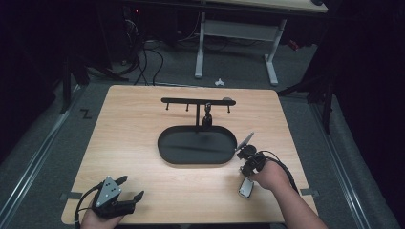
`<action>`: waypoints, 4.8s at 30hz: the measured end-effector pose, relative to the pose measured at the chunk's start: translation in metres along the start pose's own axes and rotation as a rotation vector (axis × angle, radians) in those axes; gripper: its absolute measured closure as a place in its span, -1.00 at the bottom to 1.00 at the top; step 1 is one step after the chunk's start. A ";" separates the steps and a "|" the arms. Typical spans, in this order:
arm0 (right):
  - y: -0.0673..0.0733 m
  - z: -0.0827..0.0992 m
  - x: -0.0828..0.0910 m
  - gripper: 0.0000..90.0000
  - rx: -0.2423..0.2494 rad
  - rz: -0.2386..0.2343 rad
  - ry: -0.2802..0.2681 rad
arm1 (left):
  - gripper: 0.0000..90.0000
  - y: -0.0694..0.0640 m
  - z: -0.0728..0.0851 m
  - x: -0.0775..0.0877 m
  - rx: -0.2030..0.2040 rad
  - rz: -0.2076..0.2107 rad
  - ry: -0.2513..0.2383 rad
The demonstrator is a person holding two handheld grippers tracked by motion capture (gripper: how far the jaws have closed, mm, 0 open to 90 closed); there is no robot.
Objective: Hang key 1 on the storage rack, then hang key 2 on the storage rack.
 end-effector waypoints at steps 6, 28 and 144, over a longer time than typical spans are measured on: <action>-0.001 0.000 0.008 0.93 -0.014 -0.019 -0.006 | -0.53 0.000 0.000 0.000 0.000 0.000 -0.001; -0.008 -0.010 0.085 0.92 -0.023 -0.012 -0.105 | -0.54 -0.002 -0.006 -0.003 -0.010 0.013 -0.025; -0.038 -0.098 0.122 0.71 -0.110 -0.002 -0.279 | -0.53 -0.001 0.013 0.023 0.020 -0.059 0.001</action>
Point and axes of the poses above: each handheld gripper's, and its own axes: x roughly backward along the jaws, z roughly out of its underside, y roughly to its left, the point moved 4 cm from there along -x, roughly forward along the jaws, and after that the axes turned 9 degrees about z, right-handed, at the moved point
